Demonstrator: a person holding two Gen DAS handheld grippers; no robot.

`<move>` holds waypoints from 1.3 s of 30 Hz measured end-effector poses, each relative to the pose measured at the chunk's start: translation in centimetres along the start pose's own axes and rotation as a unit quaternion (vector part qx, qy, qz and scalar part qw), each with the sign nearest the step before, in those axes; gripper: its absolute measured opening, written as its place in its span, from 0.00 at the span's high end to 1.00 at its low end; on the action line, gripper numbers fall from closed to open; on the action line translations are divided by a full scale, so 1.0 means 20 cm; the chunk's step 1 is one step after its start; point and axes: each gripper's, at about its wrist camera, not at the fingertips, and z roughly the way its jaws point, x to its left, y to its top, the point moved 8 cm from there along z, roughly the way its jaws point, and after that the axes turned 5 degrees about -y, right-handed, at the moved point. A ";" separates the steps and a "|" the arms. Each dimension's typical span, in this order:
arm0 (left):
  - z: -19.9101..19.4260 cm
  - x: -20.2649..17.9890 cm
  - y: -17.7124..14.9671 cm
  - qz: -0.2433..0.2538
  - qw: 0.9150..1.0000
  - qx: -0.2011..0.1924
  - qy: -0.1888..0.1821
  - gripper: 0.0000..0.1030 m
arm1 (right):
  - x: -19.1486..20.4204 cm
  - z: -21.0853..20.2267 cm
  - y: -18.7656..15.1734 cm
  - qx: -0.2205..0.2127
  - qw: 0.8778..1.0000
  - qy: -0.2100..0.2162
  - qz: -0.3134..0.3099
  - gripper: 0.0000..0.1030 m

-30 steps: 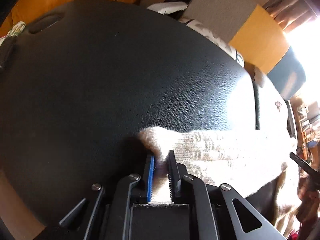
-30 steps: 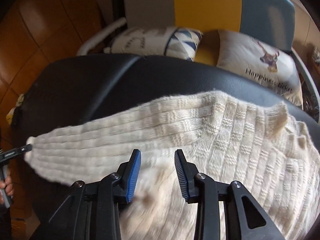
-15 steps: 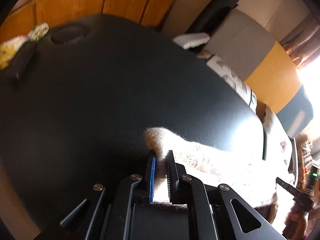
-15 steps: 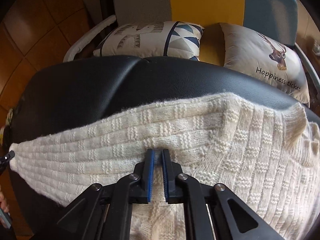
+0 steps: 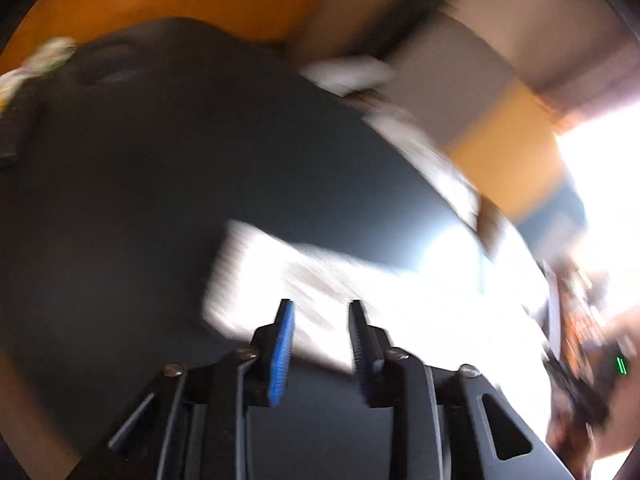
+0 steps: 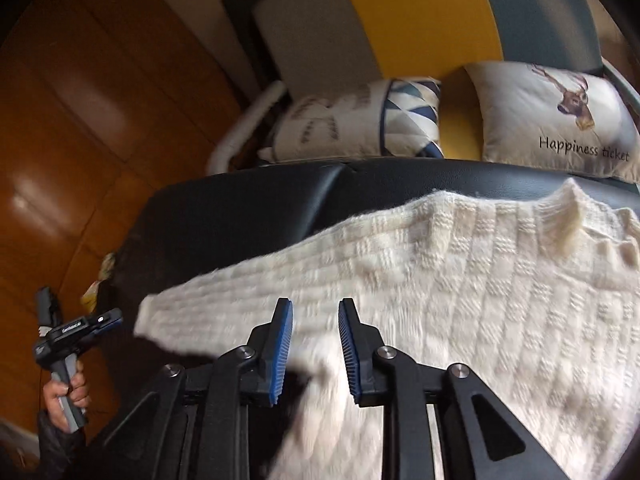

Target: Fold clothes

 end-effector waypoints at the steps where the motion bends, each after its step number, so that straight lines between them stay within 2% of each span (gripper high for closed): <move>1: 0.03 -0.09 -0.11 0.018 0.999 0.030 -0.022 0.65 | 0.00 -0.05 -0.06 0.003 1.000 -0.001 -0.011 0.77; 2: 0.07 -0.19 -0.23 0.034 0.996 0.064 -0.047 0.65 | 0.01 -0.11 -0.12 0.006 1.000 -0.002 -0.022 0.77; 4: 0.16 -0.37 -0.51 0.056 0.985 0.137 -0.092 0.65 | 0.00 -0.19 -0.27 0.024 0.999 -0.011 -0.041 0.77; 6: 0.24 -0.54 -0.83 0.084 0.967 0.211 -0.117 0.65 | -0.02 -0.27 -0.43 0.047 0.997 -0.017 -0.059 0.77; 8: 0.28 -0.67 -1.10 0.102 0.950 0.266 -0.130 0.65 | -0.03 -0.35 -0.59 0.070 0.994 -0.024 -0.077 0.77; 11: 0.34 -0.81 -1.36 0.108 0.930 0.318 -0.147 0.65 | -0.10 -0.41 -0.80 0.091 0.991 -0.057 -0.079 0.77; 12: 0.35 -0.84 -1.41 0.108 0.929 0.324 -0.146 0.64 | -0.12 -0.43 -0.87 0.093 0.991 -0.063 -0.072 0.77; 15: 0.38 -0.89 -1.44 0.094 0.933 0.319 -0.136 0.58 | -0.23 -0.50 -0.99 0.087 0.992 -0.081 -0.041 0.77; 18: 0.32 -0.88 -1.47 0.067 0.938 0.316 -0.125 0.52 | -0.33 -0.55 -1.06 0.067 0.995 -0.079 0.004 0.77; 20: 0.28 -0.87 -1.51 0.077 0.944 0.305 -0.098 0.58 | -0.38 -0.60 -1.07 0.046 0.995 -0.079 0.032 0.77; 21: 0.28 -0.87 -1.50 0.090 0.948 0.294 -0.078 0.87 | -0.40 -0.62 -1.07 0.034 0.995 -0.080 0.045 0.77; 22: 0.28 -0.87 -1.50 0.093 0.950 0.290 -0.072 0.93 | -0.42 -0.65 -1.07 0.027 0.995 -0.081 0.055 0.77; 24: 0.24 -0.86 -1.48 0.079 0.950 0.290 -0.083 0.94 | -0.47 -0.70 -1.06 0.012 0.994 -0.083 0.075 0.77; 27: 0.09 -0.82 -1.40 0.086 0.952 0.274 -0.108 0.94 | -0.52 -0.78 -1.08 0.002 0.992 -0.092 0.086 0.77; 32: -0.06 -0.64 -1.26 0.092 0.957 0.257 -0.095 0.94 | -0.66 -0.71 -1.24 0.046 0.984 -0.112 0.132 0.75; 33: -0.05 -0.60 -1.23 0.089 0.957 0.262 -0.088 0.94 | -0.69 -0.69 -1.27 0.056 0.981 -0.119 0.143 0.75; 35: -0.03 -0.53 -1.25 0.084 0.954 0.279 -0.074 0.94 | -0.68 -0.69 -1.29 0.048 0.983 -0.107 0.143 0.75; 37: 0.01 -0.47 -1.31 0.078 0.947 0.305 -0.068 0.93 | -0.67 -0.70 -1.30 0.053 0.983 -0.103 0.139 0.75; 39: 0.01 -0.44 -1.33 0.062 0.943 0.317 -0.079 0.91 | -0.67 -0.73 -1.29 0.049 0.983 -0.103 0.145 0.75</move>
